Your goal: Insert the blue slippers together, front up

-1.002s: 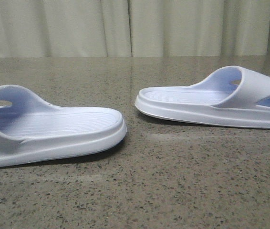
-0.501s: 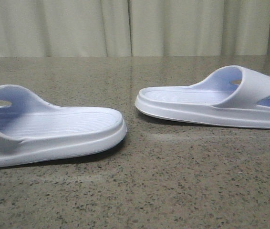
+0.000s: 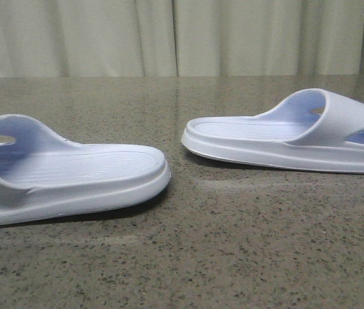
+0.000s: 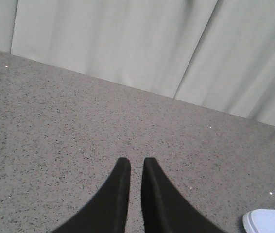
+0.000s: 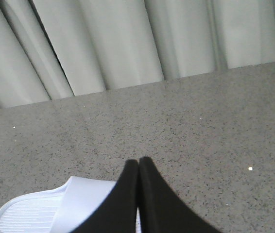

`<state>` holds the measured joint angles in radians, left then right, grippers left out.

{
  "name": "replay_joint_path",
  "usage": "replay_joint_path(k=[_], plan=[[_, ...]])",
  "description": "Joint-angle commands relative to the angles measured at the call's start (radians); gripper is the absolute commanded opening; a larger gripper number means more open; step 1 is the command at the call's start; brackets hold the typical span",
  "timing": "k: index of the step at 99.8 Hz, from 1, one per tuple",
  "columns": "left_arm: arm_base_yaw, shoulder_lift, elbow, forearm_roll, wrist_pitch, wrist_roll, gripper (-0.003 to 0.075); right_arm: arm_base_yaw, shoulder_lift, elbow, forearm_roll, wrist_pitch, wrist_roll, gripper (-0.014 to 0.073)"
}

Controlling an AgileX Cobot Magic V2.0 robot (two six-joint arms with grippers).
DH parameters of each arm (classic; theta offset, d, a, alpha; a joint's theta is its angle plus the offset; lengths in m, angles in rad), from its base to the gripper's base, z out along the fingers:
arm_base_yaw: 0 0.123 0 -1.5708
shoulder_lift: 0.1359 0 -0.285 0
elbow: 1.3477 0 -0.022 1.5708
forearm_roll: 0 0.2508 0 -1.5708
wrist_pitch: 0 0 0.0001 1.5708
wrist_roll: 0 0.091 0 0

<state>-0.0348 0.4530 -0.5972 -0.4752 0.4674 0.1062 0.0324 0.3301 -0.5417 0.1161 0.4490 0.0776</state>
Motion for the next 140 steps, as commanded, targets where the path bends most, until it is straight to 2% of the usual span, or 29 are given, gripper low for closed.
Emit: replay_joint_path(k=[1,15,22,33,48,55,62,76,89,109,125,140], plan=[[-0.005,0.047,-0.048,-0.028,-0.032,-0.009,0.0016,-0.003,0.06,-0.061,0.013,-0.031,0.001,-0.0102],[-0.005,0.075,-0.048,-0.034,0.003,-0.009,0.0019,-0.003,0.097,-0.059,0.029,0.008,0.001,-0.0096],[-0.005,0.077,-0.048,-0.039,0.015,-0.009,0.0054,-0.001,0.104,-0.059,0.048,0.012,0.001,-0.0078],[-0.005,0.077,-0.048,-0.058,0.026,-0.009,0.0214,0.001,0.106,-0.059,0.061,0.007,0.001,0.0011],[-0.005,0.077,-0.048,-0.06,0.036,-0.009,0.0491,0.001,0.106,-0.059,0.074,0.0,0.001,0.0211],[-0.005,0.077,-0.048,-0.06,0.046,-0.009,0.0554,0.001,0.106,-0.059,0.095,0.0,0.001,0.0299],[-0.005,0.079,-0.048,-0.06,0.07,-0.009,0.0559,0.001,0.106,-0.059,0.097,0.0,0.001,0.0346],[-0.005,0.079,-0.035,-0.058,0.095,-0.027,0.0559,0.001,0.106,-0.059,0.097,0.0,0.001,0.0351],[-0.005,0.079,-0.006,-0.019,0.105,-0.195,0.0559,0.001,0.106,-0.059,0.097,0.0,0.001,0.0351],[-0.005,0.079,0.063,0.157,0.13,-0.456,0.0559,0.001,0.106,-0.059,0.097,0.0,0.001,0.0351],[-0.005,0.079,0.102,0.156,0.134,-0.486,0.0559,0.001,0.106,-0.059,0.097,0.0,0.001,0.0351],[-0.005,0.079,0.136,0.156,0.134,-0.58,0.0559,0.001,0.106,-0.059,0.097,0.0,0.001,0.0351]])
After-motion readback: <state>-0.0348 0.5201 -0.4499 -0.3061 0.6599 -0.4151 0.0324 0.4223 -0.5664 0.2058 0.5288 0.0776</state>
